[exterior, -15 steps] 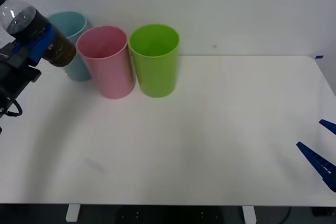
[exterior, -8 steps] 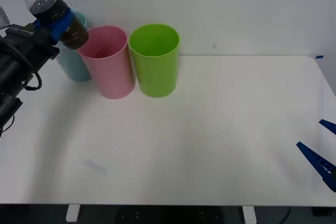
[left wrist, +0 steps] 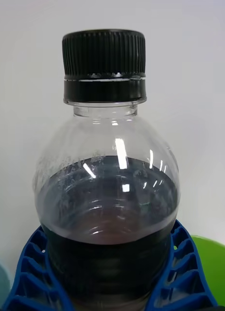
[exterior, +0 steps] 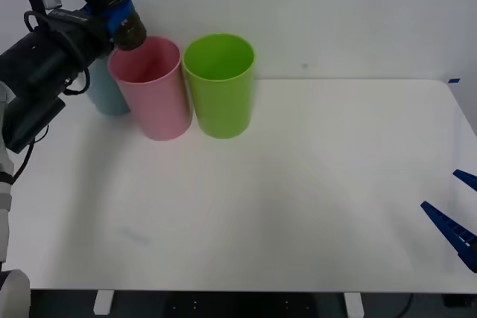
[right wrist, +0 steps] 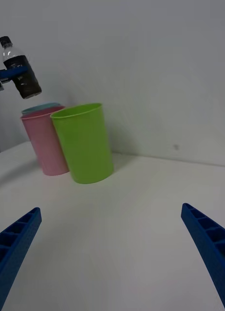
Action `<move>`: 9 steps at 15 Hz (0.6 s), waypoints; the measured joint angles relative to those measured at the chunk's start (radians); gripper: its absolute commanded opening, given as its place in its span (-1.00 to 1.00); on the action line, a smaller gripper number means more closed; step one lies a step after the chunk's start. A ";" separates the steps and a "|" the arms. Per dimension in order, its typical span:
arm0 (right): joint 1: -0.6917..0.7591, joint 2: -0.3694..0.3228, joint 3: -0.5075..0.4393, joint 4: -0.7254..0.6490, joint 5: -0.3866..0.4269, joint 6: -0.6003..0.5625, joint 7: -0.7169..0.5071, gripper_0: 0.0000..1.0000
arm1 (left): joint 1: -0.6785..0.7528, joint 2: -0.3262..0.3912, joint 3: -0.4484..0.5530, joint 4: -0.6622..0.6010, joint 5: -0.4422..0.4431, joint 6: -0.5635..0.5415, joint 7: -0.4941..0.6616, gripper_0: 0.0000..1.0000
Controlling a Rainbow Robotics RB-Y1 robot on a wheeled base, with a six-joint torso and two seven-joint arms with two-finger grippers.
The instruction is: Grasp the object on the table and drop it into the matching bin: aluminum can to the light blue bin, PET bottle to the pink bin.
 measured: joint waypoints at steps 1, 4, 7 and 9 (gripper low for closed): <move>0.000 0.000 0.000 0.000 0.000 0.000 0.000 1.00 | -0.027 0.000 -0.004 0.033 -0.018 0.000 -0.003 -0.99; 0.000 0.000 0.000 0.000 0.000 0.000 0.000 1.00 | -0.096 0.000 -0.018 0.119 -0.055 -0.001 -0.010 -0.98; 0.000 0.000 0.000 0.000 0.000 0.000 0.000 1.00 | -0.106 -0.002 -0.027 0.132 -0.064 -0.001 -0.011 -0.97; 0.000 0.000 0.000 0.000 0.000 0.000 0.000 1.00 | -0.106 -0.004 -0.027 0.132 -0.064 0.000 -0.011 -0.95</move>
